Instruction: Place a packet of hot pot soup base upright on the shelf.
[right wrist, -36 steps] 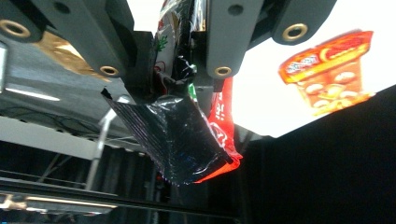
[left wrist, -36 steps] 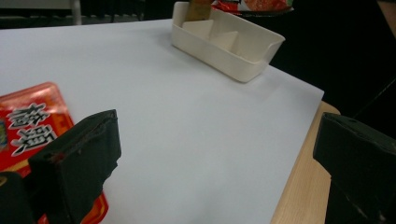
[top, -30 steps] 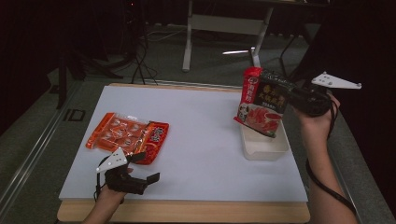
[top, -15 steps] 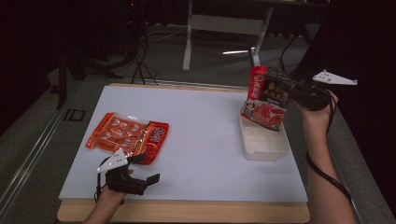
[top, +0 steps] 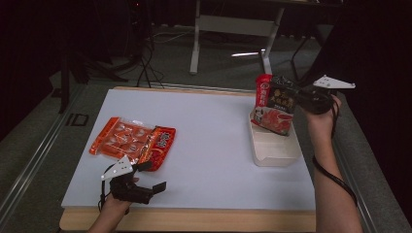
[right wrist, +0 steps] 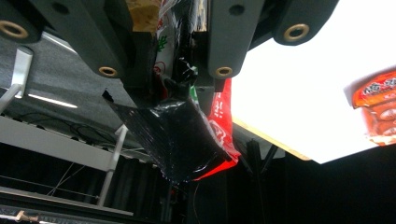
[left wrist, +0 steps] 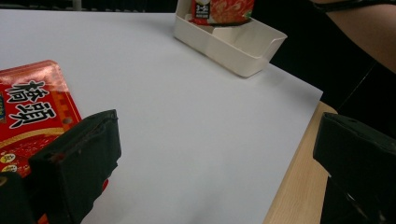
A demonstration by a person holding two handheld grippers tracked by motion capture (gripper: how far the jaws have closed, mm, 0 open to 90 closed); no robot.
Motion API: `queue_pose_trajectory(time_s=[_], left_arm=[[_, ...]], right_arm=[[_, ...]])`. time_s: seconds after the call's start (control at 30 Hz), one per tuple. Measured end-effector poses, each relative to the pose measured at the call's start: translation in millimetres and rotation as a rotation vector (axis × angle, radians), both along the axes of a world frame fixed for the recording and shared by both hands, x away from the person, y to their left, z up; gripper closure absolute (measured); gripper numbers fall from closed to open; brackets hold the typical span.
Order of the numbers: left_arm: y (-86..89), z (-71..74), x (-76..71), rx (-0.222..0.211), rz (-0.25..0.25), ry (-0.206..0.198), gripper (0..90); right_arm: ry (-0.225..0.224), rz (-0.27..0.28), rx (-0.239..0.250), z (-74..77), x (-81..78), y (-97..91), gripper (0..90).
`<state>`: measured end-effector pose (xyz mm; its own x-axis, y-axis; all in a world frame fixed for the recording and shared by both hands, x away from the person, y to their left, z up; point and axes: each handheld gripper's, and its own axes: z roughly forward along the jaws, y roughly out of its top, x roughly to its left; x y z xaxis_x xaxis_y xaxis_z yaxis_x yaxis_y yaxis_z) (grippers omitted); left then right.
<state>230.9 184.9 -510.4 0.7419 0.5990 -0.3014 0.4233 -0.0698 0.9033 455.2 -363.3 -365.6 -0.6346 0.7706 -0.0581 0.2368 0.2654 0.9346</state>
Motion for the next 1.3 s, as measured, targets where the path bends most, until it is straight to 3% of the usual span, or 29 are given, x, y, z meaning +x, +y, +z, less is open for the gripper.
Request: queue_pose_trajectory(time_s=[0.2,0.23,0.27,0.63,0.8,1.07,1.17,1.2,1.3], left_arm=[[0.8,-1.4,0.8,-0.012,0.003,0.012,1.1],[1.1,-2.2,1.3,-0.016,0.002,0.018,1.1],[1.1,-2.2,1.3,-0.016,0.002,0.018,1.1],[1.4,-3.7,1.3,-0.006,0.0,0.02,1.1],[1.6,-4.1,1.2,-0.009,0.0,0.021,1.1],[1.2,-5.2,1.9,-0.004,-0.001,0.024,1.1],[1.5,-5.6,2.6,-0.008,0.001,0.028,1.1],[1.4,-6.0,3.0,-0.006,0.0,0.029,1.1],[0.8,-5.9,2.6,-0.004,-0.002,0.027,1.1]], right_arm=[[0.025,0.005,0.008,-8.9,4.1,-2.3,75.9],[0.03,0.008,0.046,-12.5,4.7,-4.7,75.7],[0.031,0.013,0.054,-12.9,4.6,-4.9,75.6],[0.037,0.103,0.07,-20.3,5.7,-1.8,73.6],[0.061,0.101,0.088,-30.5,4.8,-2.2,73.1],[0.039,0.097,0.112,-40.3,-2.7,-6.8,72.4],[0.061,0.09,0.117,-46.2,-3.2,-9.3,71.8],[0.075,0.081,0.116,-54.3,-4.5,-13.0,71.2],[0.076,0.068,0.136,-58.9,-7.1,-18.9,70.9]])
